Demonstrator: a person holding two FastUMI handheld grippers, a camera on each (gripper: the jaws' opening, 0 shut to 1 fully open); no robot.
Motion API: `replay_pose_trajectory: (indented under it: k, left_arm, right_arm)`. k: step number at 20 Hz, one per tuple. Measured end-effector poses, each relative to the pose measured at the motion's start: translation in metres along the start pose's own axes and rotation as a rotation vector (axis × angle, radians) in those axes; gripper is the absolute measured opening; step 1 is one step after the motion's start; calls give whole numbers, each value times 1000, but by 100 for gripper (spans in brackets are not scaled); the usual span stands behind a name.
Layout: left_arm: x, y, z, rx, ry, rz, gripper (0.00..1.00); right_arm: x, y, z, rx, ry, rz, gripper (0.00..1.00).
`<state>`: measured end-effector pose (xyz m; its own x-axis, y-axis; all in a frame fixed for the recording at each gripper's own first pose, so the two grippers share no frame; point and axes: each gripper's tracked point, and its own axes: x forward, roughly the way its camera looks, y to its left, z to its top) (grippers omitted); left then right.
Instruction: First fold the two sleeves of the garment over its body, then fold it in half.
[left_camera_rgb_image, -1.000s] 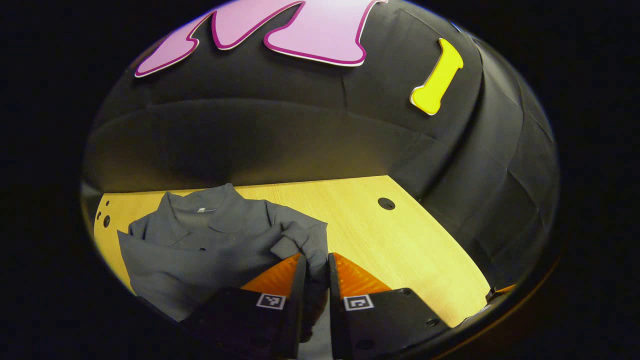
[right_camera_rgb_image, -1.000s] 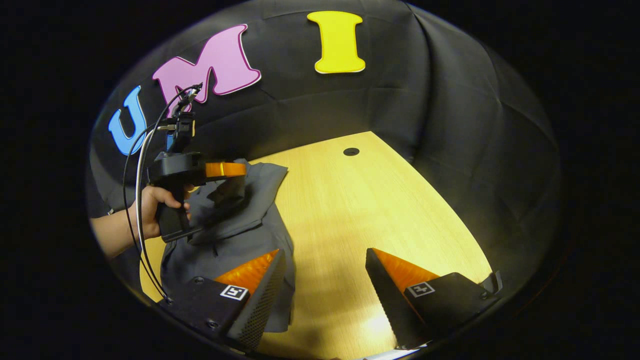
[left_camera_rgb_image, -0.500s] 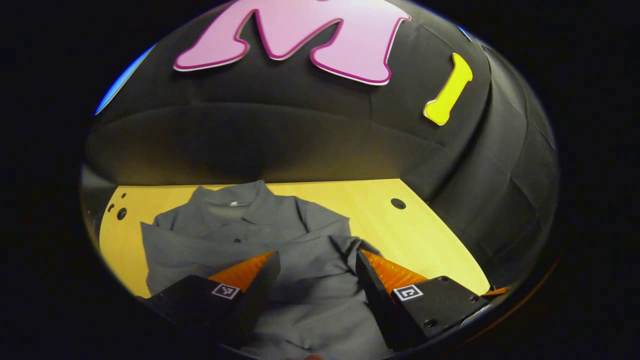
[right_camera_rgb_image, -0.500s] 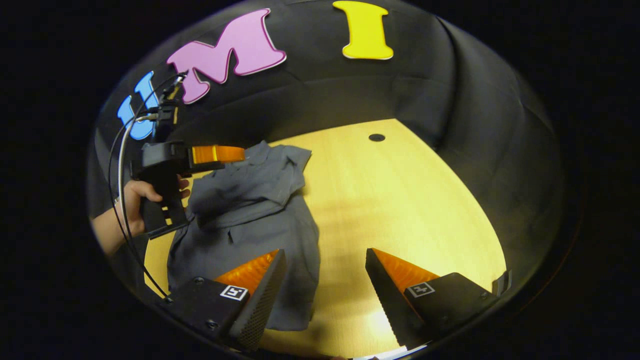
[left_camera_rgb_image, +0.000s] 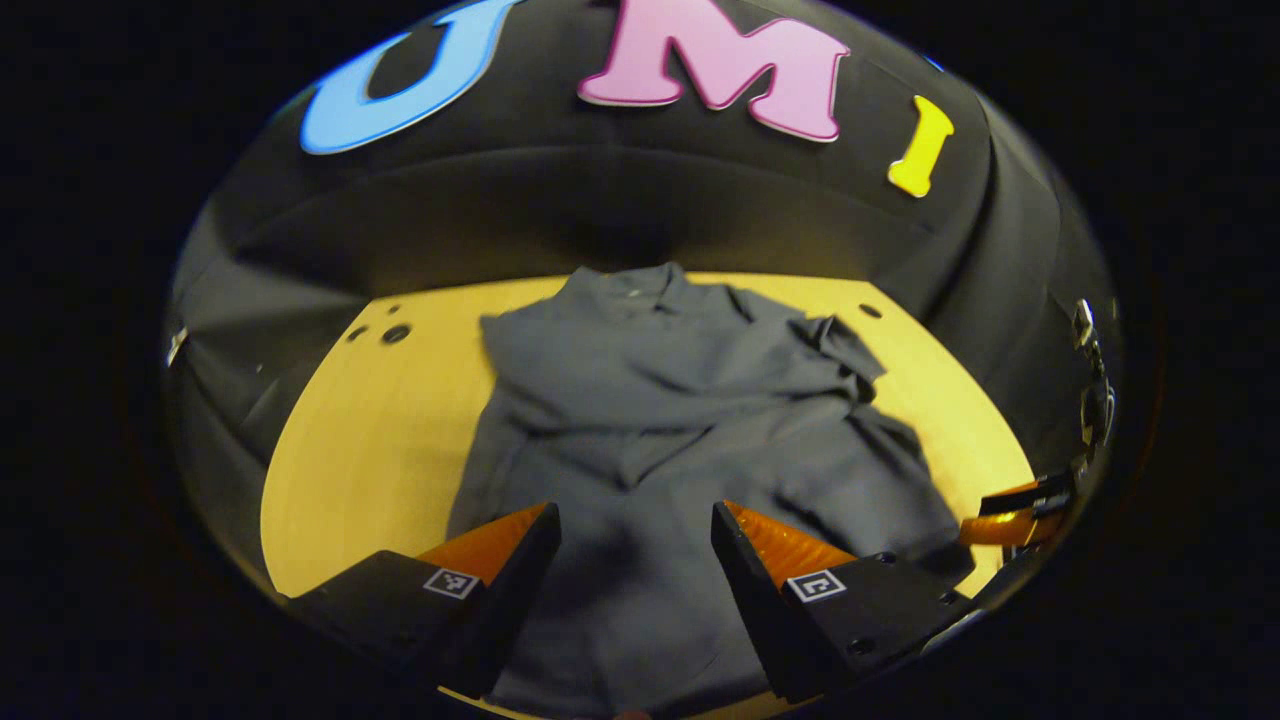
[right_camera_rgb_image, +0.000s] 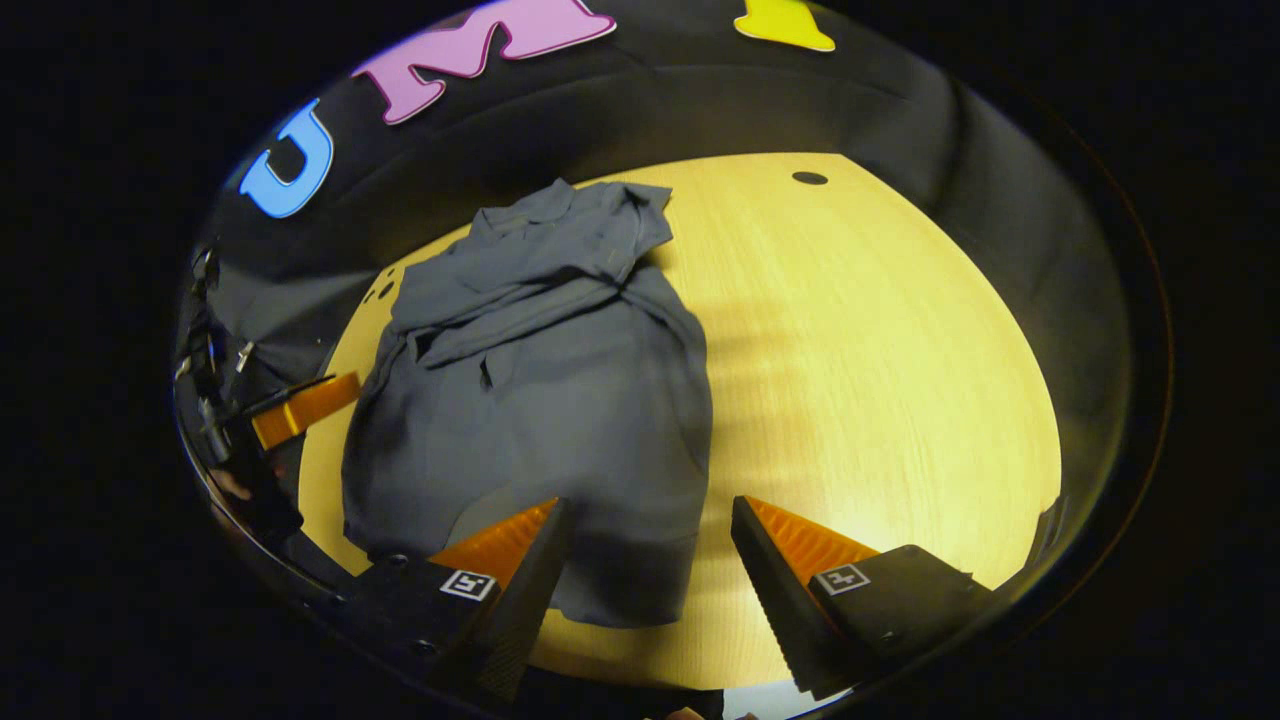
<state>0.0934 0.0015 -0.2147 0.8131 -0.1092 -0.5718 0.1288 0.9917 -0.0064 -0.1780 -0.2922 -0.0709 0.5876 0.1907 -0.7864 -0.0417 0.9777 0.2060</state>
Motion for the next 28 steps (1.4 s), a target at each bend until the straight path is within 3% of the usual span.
replay_pose_trajectory:
  k: [4,9,14,19,22,23,24,26,28]
  left_arm:
    - [-30,56,-78,-94,104,112,96]
    - [-47,80,-131,-152,182,157,96]
    - [-45,75,-152,-145,221,153,96]
    - [-38,68,-153,-67,250,151,96]
    - [-38,71,-153,-107,272,144,97]
    - [-41,72,-152,-110,275,143,96]
    - [-38,70,-153,-108,277,137,96]
    - [-36,63,-151,-81,268,114,86]
    - [-34,54,-148,-49,256,87,62]
  right_arm:
    - [11,-4,-18,1,55,-40,99]
    - [21,-5,-31,-5,106,-57,99]
    - [29,-2,-41,-34,146,-73,99]
    - [33,-4,-42,-57,154,-111,98]
    - [35,-2,-45,-108,182,-146,97]
    - [35,6,-44,-114,185,-124,97]
    - [36,11,-46,-106,198,-110,80]
    - [40,18,-47,-93,207,-92,48]
    - [40,26,-47,-77,215,-50,35]
